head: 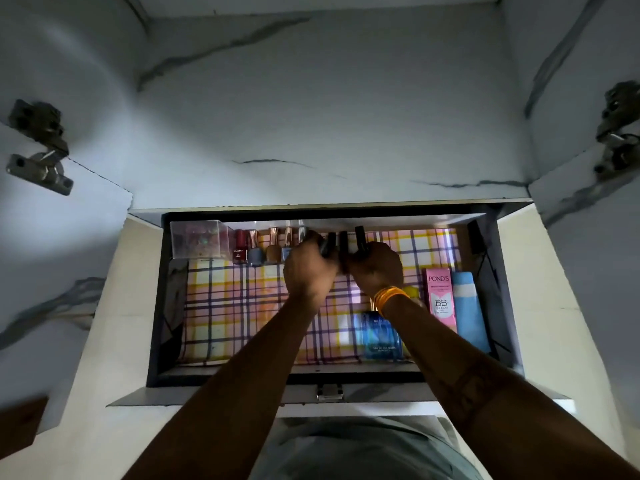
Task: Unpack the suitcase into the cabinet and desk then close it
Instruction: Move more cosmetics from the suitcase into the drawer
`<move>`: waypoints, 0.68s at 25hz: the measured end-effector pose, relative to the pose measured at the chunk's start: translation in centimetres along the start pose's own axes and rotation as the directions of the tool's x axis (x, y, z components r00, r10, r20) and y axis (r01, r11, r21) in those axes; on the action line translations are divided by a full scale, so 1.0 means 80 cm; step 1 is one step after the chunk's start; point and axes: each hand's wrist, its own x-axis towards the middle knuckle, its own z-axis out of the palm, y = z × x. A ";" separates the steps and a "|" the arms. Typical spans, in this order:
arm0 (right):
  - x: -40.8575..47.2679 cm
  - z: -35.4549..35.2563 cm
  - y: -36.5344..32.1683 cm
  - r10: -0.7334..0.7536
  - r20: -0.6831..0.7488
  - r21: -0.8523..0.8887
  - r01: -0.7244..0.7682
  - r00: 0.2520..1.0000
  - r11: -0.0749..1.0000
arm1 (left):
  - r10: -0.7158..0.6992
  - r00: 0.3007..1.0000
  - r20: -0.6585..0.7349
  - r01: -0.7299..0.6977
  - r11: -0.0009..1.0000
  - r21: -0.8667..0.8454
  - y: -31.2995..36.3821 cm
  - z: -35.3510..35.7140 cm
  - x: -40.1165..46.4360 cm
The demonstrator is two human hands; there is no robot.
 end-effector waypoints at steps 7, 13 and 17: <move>0.007 0.013 -0.001 -0.077 -0.037 0.041 0.078 0.996 0.996 | -0.034 0.997 0.069 0.032 0.999 0.025 -0.007 0.011 0.002; -0.002 0.001 0.008 -0.123 -0.078 0.159 0.134 0.989 0.978 | -0.051 0.999 -0.008 0.050 0.991 -0.122 0.003 0.017 0.006; 0.000 -0.018 0.031 -0.074 -0.177 0.062 0.086 0.981 0.994 | -0.086 0.993 -0.077 0.059 0.954 -0.295 0.041 0.021 -0.003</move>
